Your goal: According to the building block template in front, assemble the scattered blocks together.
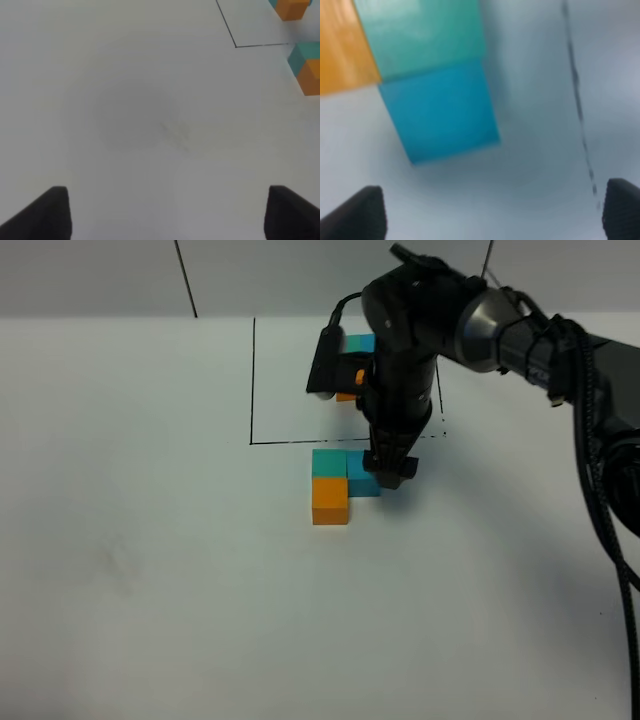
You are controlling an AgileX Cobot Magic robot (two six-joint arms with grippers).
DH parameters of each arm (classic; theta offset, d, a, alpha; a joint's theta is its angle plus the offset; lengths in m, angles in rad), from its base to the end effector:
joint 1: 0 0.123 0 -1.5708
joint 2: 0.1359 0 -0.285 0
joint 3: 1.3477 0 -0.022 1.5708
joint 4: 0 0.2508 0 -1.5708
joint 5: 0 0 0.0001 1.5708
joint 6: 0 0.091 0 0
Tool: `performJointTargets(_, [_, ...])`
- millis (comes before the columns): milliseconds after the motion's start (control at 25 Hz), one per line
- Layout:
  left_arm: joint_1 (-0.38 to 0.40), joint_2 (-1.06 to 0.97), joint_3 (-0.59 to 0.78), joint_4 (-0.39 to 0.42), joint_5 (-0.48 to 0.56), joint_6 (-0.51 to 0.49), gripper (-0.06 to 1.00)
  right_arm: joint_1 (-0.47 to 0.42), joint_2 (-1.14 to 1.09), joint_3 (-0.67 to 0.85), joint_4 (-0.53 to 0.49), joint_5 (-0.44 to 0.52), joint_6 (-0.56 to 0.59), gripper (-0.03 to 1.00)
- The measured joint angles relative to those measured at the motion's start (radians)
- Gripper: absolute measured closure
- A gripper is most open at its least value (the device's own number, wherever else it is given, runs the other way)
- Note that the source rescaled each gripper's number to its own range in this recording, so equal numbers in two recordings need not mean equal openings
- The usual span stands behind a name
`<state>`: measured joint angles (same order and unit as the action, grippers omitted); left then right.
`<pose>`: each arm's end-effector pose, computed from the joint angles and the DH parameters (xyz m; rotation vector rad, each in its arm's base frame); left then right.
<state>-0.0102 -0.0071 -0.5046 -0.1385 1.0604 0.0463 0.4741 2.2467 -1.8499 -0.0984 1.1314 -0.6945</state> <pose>-0.0070 -0.0109 0.2792 0.0646 2.0265 -0.1426 0.4167 0.2047 0.1738 -1.7103 2.4874 -0.1593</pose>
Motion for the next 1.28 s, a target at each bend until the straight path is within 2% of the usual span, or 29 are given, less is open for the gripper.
performJointTargets(160, [0.0,0.0,0.0,0.0,0.0,0.0,0.22,-0.128,-0.086,0.001,0.131,0.057,0.151,0.2])
performJointTargets(280, [0.0,0.0,0.0,0.0,0.0,0.0,0.22,-0.266,-0.147,0.004,0.239,0.064,0.329,0.2])
performJointTargets(440, [0.0,0.0,0.0,0.0,0.0,0.0,0.22,-0.439,-0.258,0.093,0.265,0.056,0.524,0.2])
performJointTargets(720, [0.0,0.0,0.0,0.0,0.0,0.0,0.22,-0.651,-0.558,0.487,0.277,-0.094,0.568,0.2])
performJointTargets(840, [0.0,0.0,0.0,0.0,0.0,0.0,0.22,-0.677,-0.707,0.646,0.272,-0.135,0.561,0.2])
performJointTargets(1080, [0.0,0.0,0.0,0.0,0.0,0.0,0.22,-0.653,-1.063,0.875,0.309,-0.191,0.566,0.2])
performJointTargets(1280, [0.0,0.0,0.0,0.0,0.0,0.0,0.22,-0.597,-1.361,1.04,0.322,-0.155,0.61,0.2])
